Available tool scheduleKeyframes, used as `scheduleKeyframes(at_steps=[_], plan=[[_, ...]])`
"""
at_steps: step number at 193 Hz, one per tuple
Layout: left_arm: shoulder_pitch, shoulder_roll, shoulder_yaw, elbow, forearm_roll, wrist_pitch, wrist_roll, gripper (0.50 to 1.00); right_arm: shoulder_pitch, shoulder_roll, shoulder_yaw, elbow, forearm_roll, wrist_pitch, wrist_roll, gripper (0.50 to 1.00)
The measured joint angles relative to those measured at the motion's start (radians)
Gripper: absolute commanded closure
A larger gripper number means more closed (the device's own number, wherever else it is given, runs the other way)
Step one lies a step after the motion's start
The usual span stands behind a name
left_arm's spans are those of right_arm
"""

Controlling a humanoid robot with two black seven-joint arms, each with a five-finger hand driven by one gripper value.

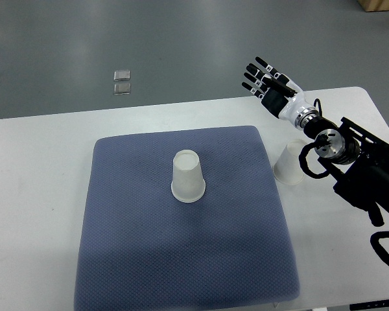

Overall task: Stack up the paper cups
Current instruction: 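Raise the right hand and move it above the loose white paper cup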

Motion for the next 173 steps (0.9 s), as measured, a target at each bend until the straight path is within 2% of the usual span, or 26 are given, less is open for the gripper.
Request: scheduleKeyframes(at_steps=[79, 109, 136, 173], plan=[[0.0, 0.0, 0.0, -0.003, -0.001, 0.0, -0.003, 0.5, 0.012, -0.014, -0.015, 0.0, -0.014, 0.002, -0.003, 0.57], [0.0, 0.0, 0.0, -0.004, -0.001, 0.0, -0.003, 0.5, 0.07, -0.058, -0.055, 0.001, -0.084, 0.028, -0.009, 0.57], [0.0, 0.0, 0.001, -0.006, -0.001, -0.009, -0.003, 0.5, 0.187, -0.14, -0.19, 0.002, -0.237, 0.075, -0.061, 0.57], [0.0, 0.0, 0.002, -0.03, 0.0, -0.013, -0.003, 0.5, 0.409, -0.22, -0.59, 0.009, -0.493, 0.147, -0.11, 0.57]])
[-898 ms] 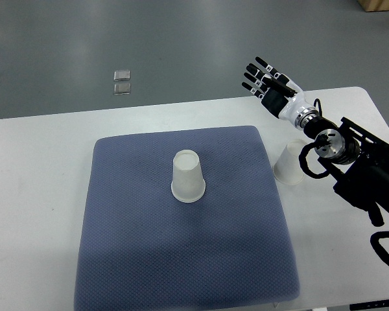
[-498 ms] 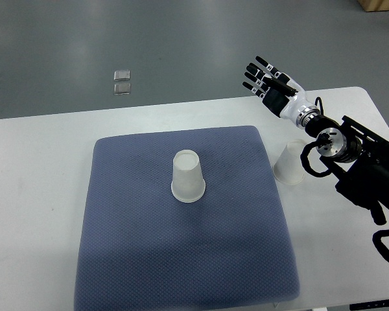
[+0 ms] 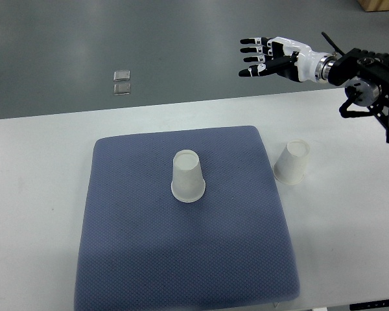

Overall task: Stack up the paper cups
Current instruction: 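Raise the right hand and move it above the loose white paper cup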

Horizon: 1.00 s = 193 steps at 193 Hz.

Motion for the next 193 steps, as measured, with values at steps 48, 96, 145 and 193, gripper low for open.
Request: scheduleKeyframes(at_steps=[48, 96, 145, 193], plan=[[-0.001, 0.0, 0.001, -0.023, 0.0, -0.001, 0.0, 0.5, 0.366, -0.017, -0.649, 0.135, -0.099, 0.121, -0.055, 0.57], [-0.001, 0.0, 0.001, -0.021, 0.0, -0.001, 0.0, 0.5, 0.728, -0.013, -1.068, 0.412, -0.104, 0.166, -0.067, 0.57], [-0.001, 0.0, 0.0, -0.03, 0.002, -0.001, 0.001, 0.5, 0.971, -0.039, -1.171, 0.631, -0.093, 0.167, -0.059, 0.57], [-0.001, 0.0, 0.0, -0.033, 0.002, -0.001, 0.001, 0.5, 1.077, -0.094, -1.176, 0.77, -0.055, 0.167, -0.04, 0.574]])
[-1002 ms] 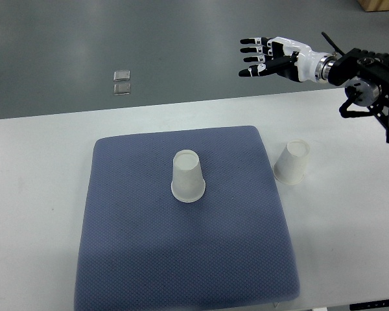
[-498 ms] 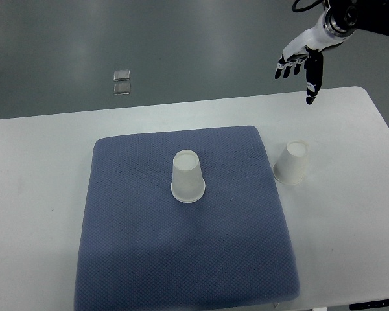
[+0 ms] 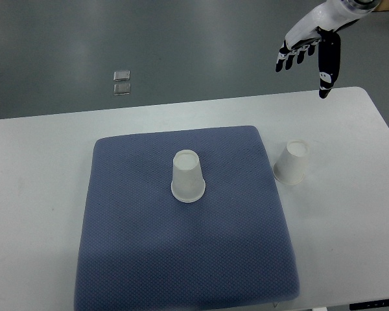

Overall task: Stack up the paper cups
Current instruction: 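Raise the right hand and move it above the loose white paper cup, then lower the right hand and close its fingers around the white cup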

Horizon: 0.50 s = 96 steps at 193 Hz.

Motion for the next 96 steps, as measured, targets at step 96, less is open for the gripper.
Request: scheduleKeyframes(at_steps=[96], plan=[[0.0, 0.0, -0.004, 0.014, -0.002, 0.002, 0.001, 0.5, -0.264, 0.023, 0.006, -0.028, -0.013, -0.111, -0.007, 0.574]])
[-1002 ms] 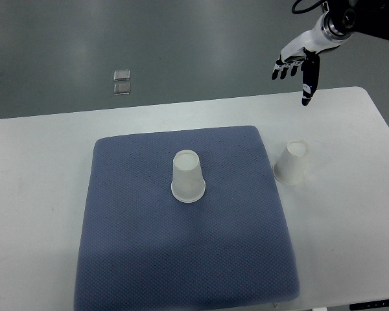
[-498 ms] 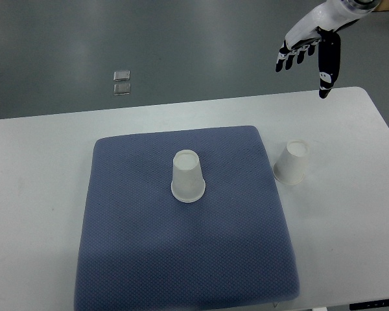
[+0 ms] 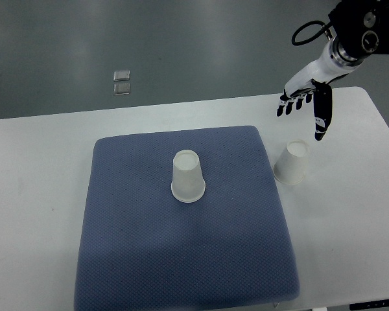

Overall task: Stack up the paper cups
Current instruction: 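Lower the right hand and close its fingers around the white cup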

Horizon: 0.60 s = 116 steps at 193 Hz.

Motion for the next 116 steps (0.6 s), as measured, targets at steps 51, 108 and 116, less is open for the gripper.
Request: scheduleKeyframes(at_steps=[51, 108, 116], plan=[[0.0, 0.0, 0.0, 0.002, 0.0, 0.0, 0.003, 0.5, -0.145, 0.072, 0.001, -0.078, -0.006, -0.142, -0.009, 0.579], [0.0, 0.0, -0.001, 0.001, 0.0, 0.0, 0.003, 0.5, -0.25, 0.1, -0.001, -0.14, -0.003, -0.216, -0.051, 0.583], [0.0, 0.0, -0.001, 0.002, 0.0, 0.0, 0.003, 0.5, -0.263, 0.1, -0.002, -0.147, -0.004, -0.221, -0.052, 0.585]])
